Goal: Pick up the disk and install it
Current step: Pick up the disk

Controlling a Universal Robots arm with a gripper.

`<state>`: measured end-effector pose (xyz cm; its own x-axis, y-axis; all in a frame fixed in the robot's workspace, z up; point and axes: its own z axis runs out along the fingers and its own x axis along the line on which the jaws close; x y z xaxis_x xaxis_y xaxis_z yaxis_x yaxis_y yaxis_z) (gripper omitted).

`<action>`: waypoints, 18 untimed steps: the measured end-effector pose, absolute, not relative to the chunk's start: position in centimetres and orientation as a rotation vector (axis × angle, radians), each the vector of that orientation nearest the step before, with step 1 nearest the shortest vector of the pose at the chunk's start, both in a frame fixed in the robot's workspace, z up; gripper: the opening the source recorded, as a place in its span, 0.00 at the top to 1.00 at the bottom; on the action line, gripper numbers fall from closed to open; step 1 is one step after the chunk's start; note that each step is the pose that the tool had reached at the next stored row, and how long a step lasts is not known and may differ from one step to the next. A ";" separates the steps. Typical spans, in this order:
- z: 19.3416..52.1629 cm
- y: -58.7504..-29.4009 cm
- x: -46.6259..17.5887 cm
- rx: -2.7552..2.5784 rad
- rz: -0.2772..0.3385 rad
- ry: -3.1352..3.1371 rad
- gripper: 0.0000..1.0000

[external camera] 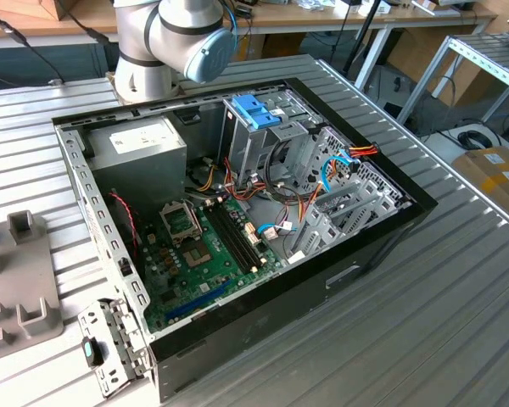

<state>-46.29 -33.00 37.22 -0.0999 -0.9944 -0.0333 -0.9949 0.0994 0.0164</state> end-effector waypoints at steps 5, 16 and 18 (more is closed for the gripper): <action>37.6 -33.0 -46.3 -2.098 0.054 2.319 0.63; 38.5 -33.0 -46.3 -2.097 0.056 2.318 0.63; 38.5 -33.0 -46.3 -2.097 0.056 2.318 0.63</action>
<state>-46.28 -33.01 38.46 -0.0999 -0.9944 -0.0350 -0.9949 0.0994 0.0164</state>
